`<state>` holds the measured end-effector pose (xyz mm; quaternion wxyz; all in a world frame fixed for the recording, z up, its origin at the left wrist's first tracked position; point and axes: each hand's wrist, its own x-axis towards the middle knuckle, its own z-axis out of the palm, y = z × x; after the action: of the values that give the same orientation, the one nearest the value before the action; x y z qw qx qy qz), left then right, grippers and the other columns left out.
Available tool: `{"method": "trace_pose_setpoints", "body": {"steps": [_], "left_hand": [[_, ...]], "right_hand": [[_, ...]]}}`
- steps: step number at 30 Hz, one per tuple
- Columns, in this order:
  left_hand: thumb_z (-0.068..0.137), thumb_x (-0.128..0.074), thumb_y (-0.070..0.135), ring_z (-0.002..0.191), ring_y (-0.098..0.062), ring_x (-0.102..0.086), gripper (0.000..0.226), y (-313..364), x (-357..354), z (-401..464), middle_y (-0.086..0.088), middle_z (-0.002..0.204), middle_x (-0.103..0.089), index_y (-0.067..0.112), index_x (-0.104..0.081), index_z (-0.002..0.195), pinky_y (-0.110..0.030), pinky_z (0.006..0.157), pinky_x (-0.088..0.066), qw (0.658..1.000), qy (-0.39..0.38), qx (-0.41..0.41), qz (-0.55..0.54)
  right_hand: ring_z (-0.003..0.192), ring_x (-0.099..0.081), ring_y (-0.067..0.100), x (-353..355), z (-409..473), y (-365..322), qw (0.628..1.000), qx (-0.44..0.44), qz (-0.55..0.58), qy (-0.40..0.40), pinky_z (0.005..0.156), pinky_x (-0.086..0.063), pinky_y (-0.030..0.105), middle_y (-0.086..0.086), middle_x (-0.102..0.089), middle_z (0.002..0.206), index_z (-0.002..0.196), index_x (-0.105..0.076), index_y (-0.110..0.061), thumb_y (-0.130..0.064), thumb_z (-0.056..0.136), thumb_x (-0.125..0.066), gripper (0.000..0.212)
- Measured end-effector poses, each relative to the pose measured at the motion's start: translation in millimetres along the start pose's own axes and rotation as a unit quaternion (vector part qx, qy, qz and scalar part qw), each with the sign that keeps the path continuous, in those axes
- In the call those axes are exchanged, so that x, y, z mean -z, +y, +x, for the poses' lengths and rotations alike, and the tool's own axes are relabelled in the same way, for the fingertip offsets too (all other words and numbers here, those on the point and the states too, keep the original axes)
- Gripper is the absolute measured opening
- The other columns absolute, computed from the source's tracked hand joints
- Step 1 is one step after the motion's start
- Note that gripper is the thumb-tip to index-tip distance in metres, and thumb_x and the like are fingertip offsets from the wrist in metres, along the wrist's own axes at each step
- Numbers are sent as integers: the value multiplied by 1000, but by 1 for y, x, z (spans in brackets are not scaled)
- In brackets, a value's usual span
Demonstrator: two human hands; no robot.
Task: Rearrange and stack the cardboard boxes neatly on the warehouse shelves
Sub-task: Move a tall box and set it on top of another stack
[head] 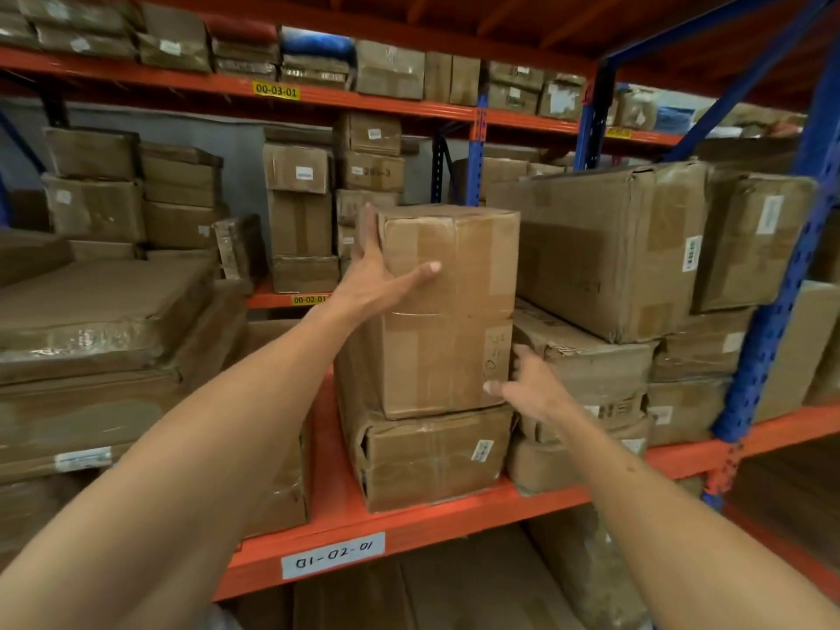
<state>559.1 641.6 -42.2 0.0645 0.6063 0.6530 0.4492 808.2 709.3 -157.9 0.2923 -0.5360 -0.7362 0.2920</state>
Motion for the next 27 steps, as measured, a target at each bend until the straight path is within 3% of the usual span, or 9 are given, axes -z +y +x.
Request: {"method": "trace_pose_setpoints", "body": {"steps": [4,6,9,13,16,19,21,23,27], "left_hand": [[69,-78,76,144,-32,-42,127,-4,5,11,-8,166,-29,46,8,158,-54,115,-41,998,32,-51,-17],[72,-77,75,124,-22,-57,109,-7,9,11,-2,148,-48,41,-13,154,-38,95,-56,997,33,-66,-22],[80,-65,79,96,-5,-59,77,4,14,13,11,118,-53,35,-36,136,-15,69,-48,993,87,-78,-6],[91,-45,80,89,0,-53,63,24,20,16,9,106,-58,24,-52,120,-18,67,-38,990,136,-44,-11],[103,-47,51,86,-4,-54,31,26,18,13,4,103,-59,22,-56,112,-22,69,-40,981,194,-20,-6],[105,-49,38,93,-14,-60,21,38,14,4,4,100,-60,20,-57,110,-32,82,-48,970,243,9,-26],[106,-49,35,90,-14,-61,16,48,13,0,8,93,-58,20,-55,109,-31,79,-47,964,264,12,-37],[106,-49,32,92,-16,-63,15,53,11,-1,8,91,-58,19,-56,110,-32,79,-49,961,273,12,-44],[107,-49,29,104,-24,-65,16,61,7,-7,-2,104,-65,19,-62,109,-38,89,-51,959,280,28,-47]], "right_hand": [[140,-53,26,-18,18,14,998,-16,33,-45,114,-41,40,1,-61,149,152,-43,-22,-29,85,-85,79],[142,-51,24,-19,23,18,994,-24,72,-74,121,-38,45,-2,-59,152,155,-42,-24,-27,86,-83,80],[142,-51,22,-18,25,23,990,-18,96,-98,122,-37,48,-4,-58,152,157,-42,-25,-26,88,-83,80],[139,-55,22,-19,23,26,987,-14,129,-93,121,-39,49,-1,-63,148,155,-47,-23,-22,88,-84,76],[137,-56,21,-15,16,28,986,-11,132,-99,121,-39,43,-4,-64,146,154,-53,-21,-21,89,-82,71],[133,-59,21,6,9,29,990,-25,89,-105,115,-44,43,-6,-64,145,143,-64,-21,-26,86,-75,58],[115,-69,22,16,7,32,979,-64,159,-109,96,-55,42,3,-71,134,136,-68,-20,-29,95,-65,42],[108,-71,30,14,1,32,948,-130,266,-115,87,-59,44,9,-70,130,148,-57,-16,-37,108,-48,46],[130,-56,36,-16,-6,12,903,-176,383,-79,76,-63,51,9,-50,155,152,-50,-26,-45,111,-33,48]]}}
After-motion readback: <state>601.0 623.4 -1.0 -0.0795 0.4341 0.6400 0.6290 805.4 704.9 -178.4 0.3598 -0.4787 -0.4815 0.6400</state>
